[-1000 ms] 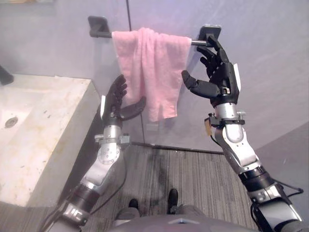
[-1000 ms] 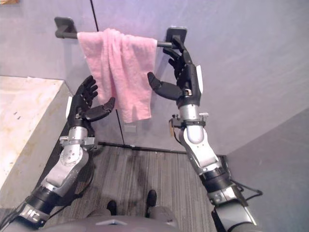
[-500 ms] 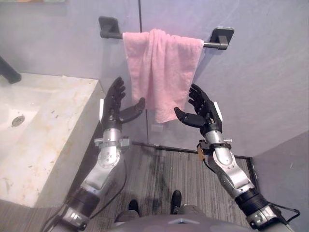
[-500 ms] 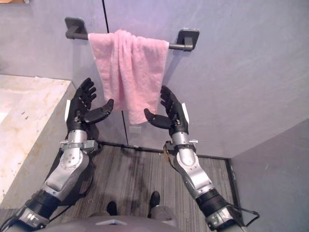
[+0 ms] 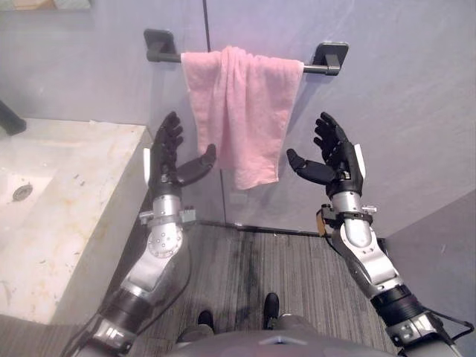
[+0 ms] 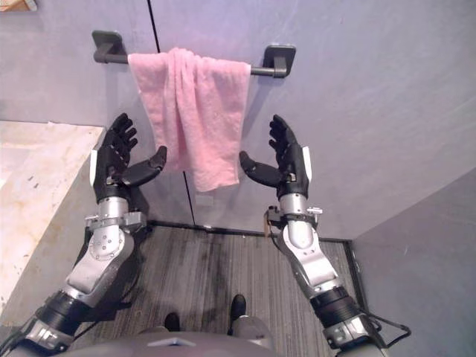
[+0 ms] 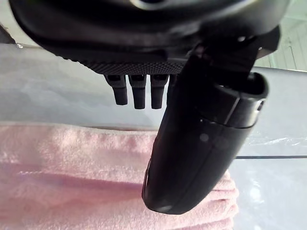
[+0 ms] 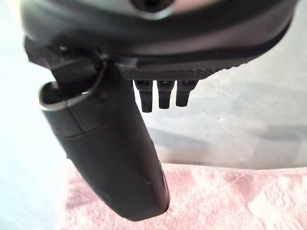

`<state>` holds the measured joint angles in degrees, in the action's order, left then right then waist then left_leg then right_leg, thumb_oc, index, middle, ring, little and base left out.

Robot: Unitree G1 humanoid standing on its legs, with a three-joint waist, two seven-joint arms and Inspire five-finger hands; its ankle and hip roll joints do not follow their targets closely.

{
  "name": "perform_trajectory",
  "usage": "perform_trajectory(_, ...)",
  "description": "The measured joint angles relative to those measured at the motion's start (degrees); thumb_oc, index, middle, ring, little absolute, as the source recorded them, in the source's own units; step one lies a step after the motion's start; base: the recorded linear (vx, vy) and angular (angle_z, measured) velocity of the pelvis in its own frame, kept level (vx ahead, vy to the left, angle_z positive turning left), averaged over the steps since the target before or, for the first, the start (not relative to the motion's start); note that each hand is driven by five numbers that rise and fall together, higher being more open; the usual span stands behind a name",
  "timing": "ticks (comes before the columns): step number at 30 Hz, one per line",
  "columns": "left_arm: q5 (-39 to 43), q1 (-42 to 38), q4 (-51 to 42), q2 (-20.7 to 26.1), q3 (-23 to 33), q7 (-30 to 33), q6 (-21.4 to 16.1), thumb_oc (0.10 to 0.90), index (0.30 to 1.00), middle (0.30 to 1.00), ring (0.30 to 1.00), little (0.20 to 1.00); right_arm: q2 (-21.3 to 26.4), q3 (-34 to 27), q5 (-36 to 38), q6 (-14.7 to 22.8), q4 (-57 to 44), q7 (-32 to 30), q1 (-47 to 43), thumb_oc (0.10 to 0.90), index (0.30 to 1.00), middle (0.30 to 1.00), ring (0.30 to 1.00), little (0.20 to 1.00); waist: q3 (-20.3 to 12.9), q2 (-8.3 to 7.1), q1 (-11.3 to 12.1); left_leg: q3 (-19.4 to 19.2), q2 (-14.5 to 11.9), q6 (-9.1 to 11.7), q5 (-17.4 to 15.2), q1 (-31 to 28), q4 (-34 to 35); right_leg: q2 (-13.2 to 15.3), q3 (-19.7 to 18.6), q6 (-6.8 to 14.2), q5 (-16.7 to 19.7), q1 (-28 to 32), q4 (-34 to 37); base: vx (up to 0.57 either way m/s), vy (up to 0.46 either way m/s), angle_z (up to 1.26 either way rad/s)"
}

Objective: Organize the bathroom.

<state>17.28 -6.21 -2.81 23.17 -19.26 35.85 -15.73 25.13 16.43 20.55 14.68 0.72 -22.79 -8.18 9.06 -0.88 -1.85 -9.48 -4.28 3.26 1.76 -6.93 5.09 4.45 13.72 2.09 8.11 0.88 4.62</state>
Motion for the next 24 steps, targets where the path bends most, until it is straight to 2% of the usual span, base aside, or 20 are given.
perform_trajectory(4,-0.02,-1.32,0.0,0.0,3.31,0.17,0.63,0.8,0.9,0.9,0.9,0.9,0.87,-0.08,0.1,0.0,0.01,1.68,-0.11,0.8,0.9,0.9,0.9,0.9,-0.07,0.01,0.1,-0.07,-0.03,0.06,-0.03,-0.45,-0.01,-0.1,-0.06,0.0,0.02,0.29,0.0,0.07,0.039,-0.01)
perform_trajectory(11,-0.02,-4.71,0.4,-0.09,3.44,-1.27,1.74,0.8,0.9,0.9,0.9,0.9,1.58,-0.06,0.46,-0.01,0.47,6.3,-3.45,0.8,0.9,0.9,0.9,0.9,-0.52,-0.08,-0.16,-0.45,0.59,-0.05,-0.1,-0.74,-0.1,-0.19,-0.71,-0.03,0.43,0.34,-0.01,0.06,0.043,-0.03)
perform_trajectory(15,-0.01,-7.19,2.89,-0.08,3.38,-3.9,2.29,0.8,0.9,0.9,0.9,0.9,1.56,0.0,0.46,-0.01,1.11,7.94,-5.33,0.8,0.9,0.9,0.9,0.9,-0.97,-0.11,-0.14,-1.16,0.66,-0.2,-0.27,-1.44,-0.07,-0.18,-1.39,0.06,0.49,0.73,-0.01,0.05,0.04,-0.08)
perform_trajectory(18,0.09,-8.95,6.92,-0.08,3.31,-5.35,3.71,0.8,0.9,0.9,0.9,0.9,1.48,0.23,0.5,-0.01,3.29,8.87,-6.83,0.8,0.9,0.9,0.9,0.9,-2.02,-0.11,-0.96,-1.34,0.69,-0.35,-0.46,-1.66,0.01,-0.03,-1.46,0.12,0.45,0.89,0.0,0.04,0.036,-0.03)
perform_trajectory(24,0.09,-9.77,11.35,-0.05,3.35,-5.08,5.31,0.8,0.9,0.9,0.9,0.9,1.44,0.69,0.56,-0.01,4.06,8.86,-7.04,0.8,0.9,0.9,0.9,0.9,-2.82,-0.13,-1.79,-1.82,0.71,-0.44,-0.52,-1.8,0.01,0.18,-1.58,0.21,0.51,0.77,-0.01,0.03,0.03,-0.04)
